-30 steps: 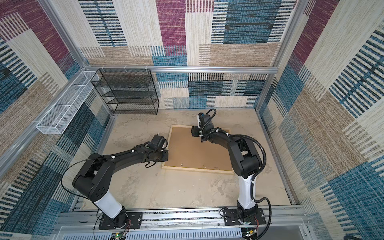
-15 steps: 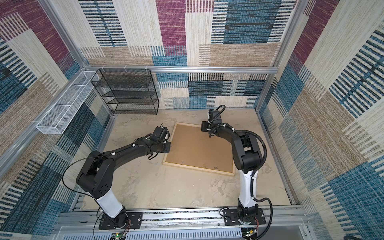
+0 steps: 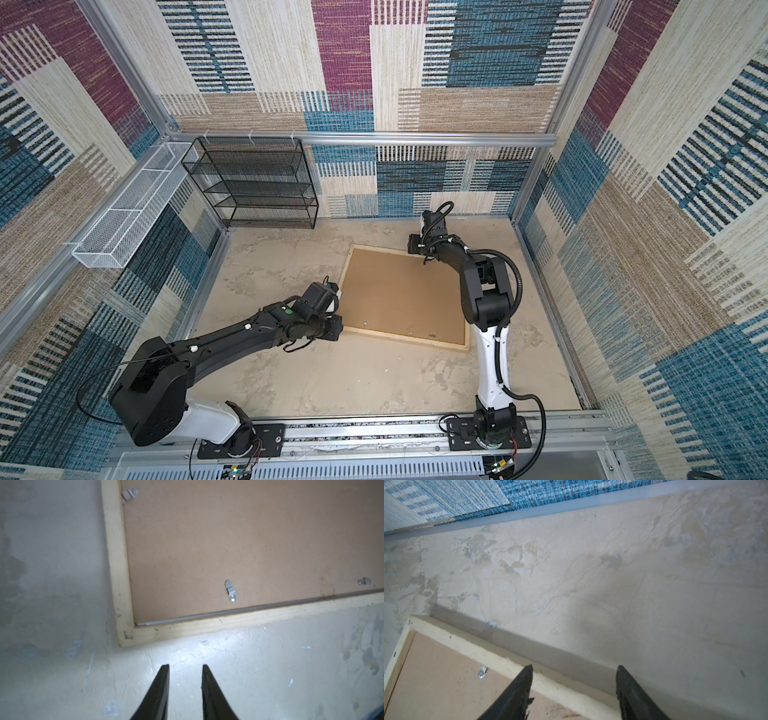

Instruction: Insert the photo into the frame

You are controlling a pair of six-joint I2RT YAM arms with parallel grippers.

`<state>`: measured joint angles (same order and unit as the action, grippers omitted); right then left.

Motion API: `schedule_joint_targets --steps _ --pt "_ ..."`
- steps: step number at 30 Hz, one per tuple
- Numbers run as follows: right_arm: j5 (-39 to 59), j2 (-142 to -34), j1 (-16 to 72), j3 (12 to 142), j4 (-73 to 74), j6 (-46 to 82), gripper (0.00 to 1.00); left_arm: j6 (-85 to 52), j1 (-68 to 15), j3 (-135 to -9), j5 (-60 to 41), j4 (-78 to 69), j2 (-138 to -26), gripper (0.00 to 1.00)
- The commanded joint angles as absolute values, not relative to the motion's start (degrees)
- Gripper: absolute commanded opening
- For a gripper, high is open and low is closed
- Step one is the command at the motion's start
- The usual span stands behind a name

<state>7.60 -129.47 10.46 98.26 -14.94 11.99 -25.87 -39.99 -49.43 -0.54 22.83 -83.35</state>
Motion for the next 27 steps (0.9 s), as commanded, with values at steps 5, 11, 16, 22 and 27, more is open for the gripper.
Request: schedule_joint_targets --steps 5,11,16,22,27 --pt "9.83 -132.85 10.15 102.68 -18.13 10.68 0.65 -27.11 -41.92 -48.98 -3.39 25.68 -85.14 0.29" --pt "10.28 -133.42 9.88 103.08 -18.70 10.20 0.65 -27.96 -41.84 -51.74 -0.54 28.86 -89.45 0.28" --pt "11.07 -133.03 9.40 102.13 -19.41 9.32 0.65 -28.40 -41.26 -53.03 1.44 29.08 -92.11 0.28" --pt "12.70 -130.95 7.60 97.93 -18.92 9.55 0.65 -29.27 -39.02 -52.71 1.31 26.73 -94.16 0.28" --pt "14.94 -128.32 4.92 92.20 -16.83 11.16 0.64 -28.75 -36.22 -52.47 2.06 25.77 -95.75 0.28"
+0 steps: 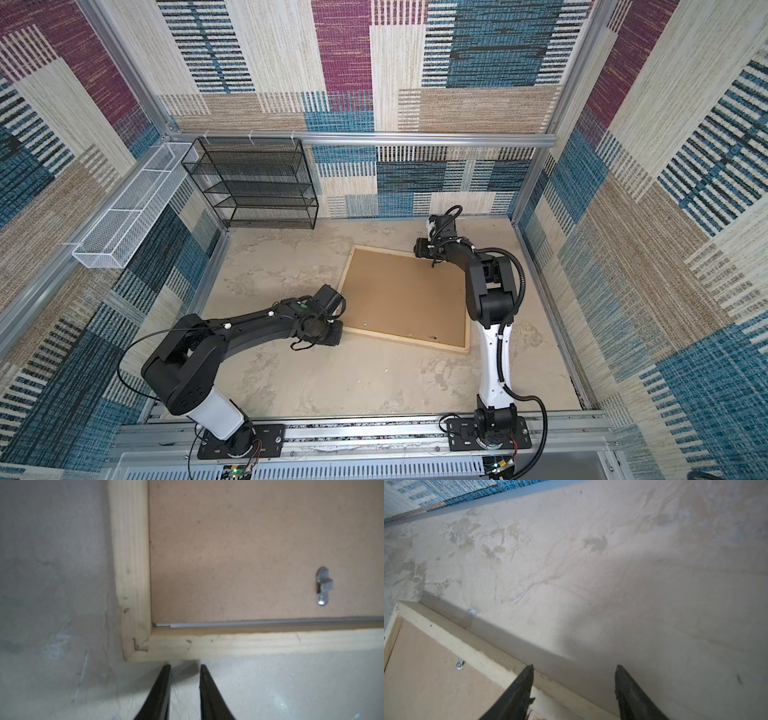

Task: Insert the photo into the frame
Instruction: 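Push the frame's far corner with the right gripper to rotate the frame square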

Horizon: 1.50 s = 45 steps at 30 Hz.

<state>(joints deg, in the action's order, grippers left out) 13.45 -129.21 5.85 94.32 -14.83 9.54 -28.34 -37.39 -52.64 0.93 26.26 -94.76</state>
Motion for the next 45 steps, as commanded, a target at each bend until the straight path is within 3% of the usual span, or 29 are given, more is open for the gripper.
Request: schedule_joint_targets --steps 1,17,34,45 --pt "15.19 -127.61 4.39 90.88 -16.47 11.43 0.64 -28.37 -35.47 -52.61 2.07 25.38 -96.17 0.28" --pt "11.84 -115.11 0.79 71.70 -14.12 14.95 0.64 -24.79 -23.80 -63.10 0.18 18.37 -106.72 0.29" --pt "16.01 -91.01 4.30 42.76 -7.18 22.86 0.62 -21.38 -21.53 -86.57 -5.64 20.05 -123.28 0.29" --pt "10.35 -84.06 6.21 46.43 -7.82 22.51 0.62 -23.53 -21.77 -79.56 -2.52 21.20 -114.29 0.29"
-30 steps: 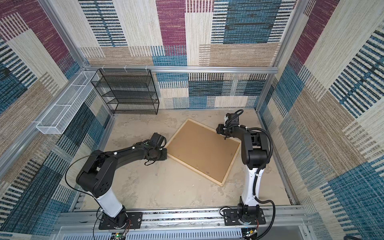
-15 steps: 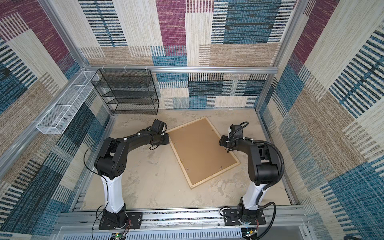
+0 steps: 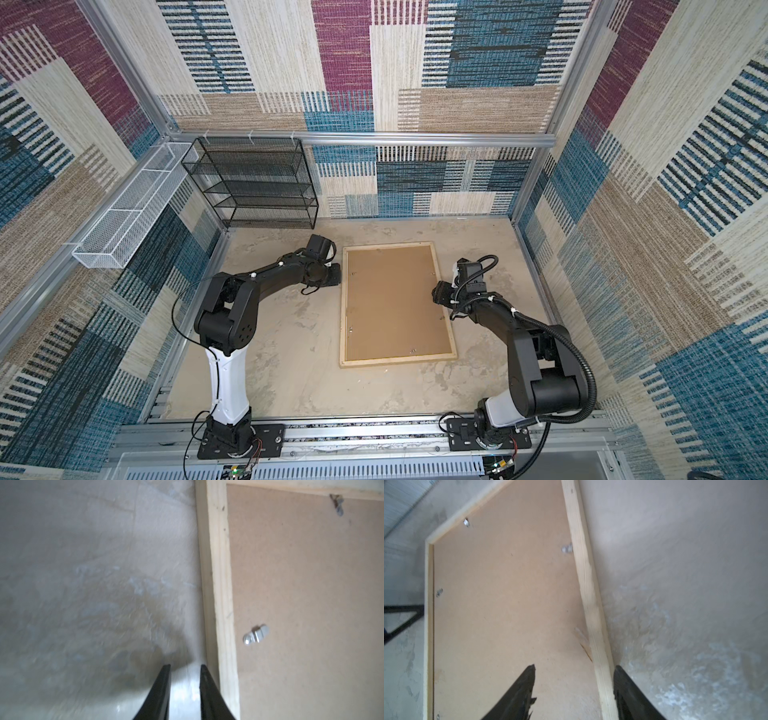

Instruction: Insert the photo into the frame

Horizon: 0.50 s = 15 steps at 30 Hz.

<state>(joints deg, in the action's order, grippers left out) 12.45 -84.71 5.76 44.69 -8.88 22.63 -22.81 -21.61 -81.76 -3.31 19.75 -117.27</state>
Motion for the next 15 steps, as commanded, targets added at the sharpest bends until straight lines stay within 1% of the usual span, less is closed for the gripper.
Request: schedule_joint_targets --steps 1,4,8,11,15 --pt "10.53 -84.13 6.49 47.23 -7.34 22.41 0.61 -23.93 -21.90 -78.17 -2.84 20.90 -112.88 0.29" --pt "11.98 -86.17 8.03 50.54 -5.54 22.26 0.59 -25.32 -23.32 -74.01 -3.04 19.76 -108.99 0.29" --pt "12.87 -92.04 11.33 56.62 -4.73 21.93 0.56 -27.10 -24.84 -70.18 -5.06 17.77 -105.86 0.30" --pt "14.00 -97.01 13.85 61.28 -4.17 21.38 0.54 -28.61 -25.85 -68.20 -7.01 15.83 -104.97 0.30" --pt "15.14 -104.15 17.17 67.41 -4.28 20.49 0.50 -29.26 -26.97 -68.02 -6.50 15.47 -105.42 0.30"
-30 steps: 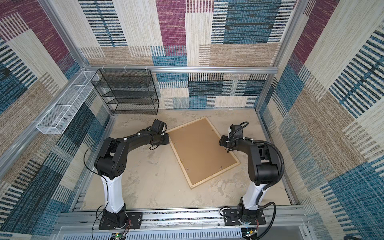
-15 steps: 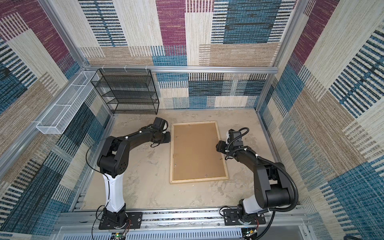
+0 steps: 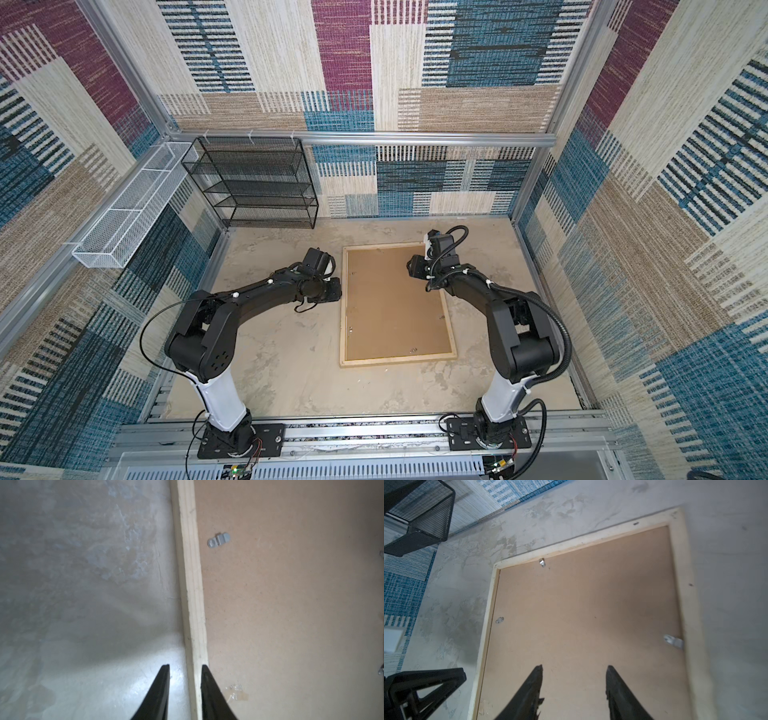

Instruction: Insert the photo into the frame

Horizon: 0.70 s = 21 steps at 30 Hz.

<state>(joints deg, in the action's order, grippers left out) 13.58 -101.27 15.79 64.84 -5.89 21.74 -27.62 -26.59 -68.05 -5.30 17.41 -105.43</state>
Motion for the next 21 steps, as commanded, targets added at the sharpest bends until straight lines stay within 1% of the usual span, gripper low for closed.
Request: schedule_joint_targets --steps 1,4,8,14,21 --pt "15.46 -105.56 17.77 68.29 -4.09 20.41 0.49 -29.27 -27.02 -68.09 -6.57 15.47 -105.72 0.30" --pt "17.58 -109.27 19.38 69.82 -2.96 20.52 0.46 -29.09 -27.33 -68.47 -6.53 15.47 -106.36 0.29" --pt "18.19 -112.95 21.97 71.14 -2.65 20.64 0.44 -28.74 -27.42 -68.79 -6.37 15.80 -106.87 0.25" --pt "19.11 -115.28 24.05 70.72 -1.72 21.97 0.44 -28.39 -27.42 -68.71 -6.50 16.04 -107.31 0.20" --pt "20.28 -116.71 25.66 70.84 -0.98 23.11 0.44 -28.20 -27.42 -68.80 -6.51 16.25 -107.64 0.18"
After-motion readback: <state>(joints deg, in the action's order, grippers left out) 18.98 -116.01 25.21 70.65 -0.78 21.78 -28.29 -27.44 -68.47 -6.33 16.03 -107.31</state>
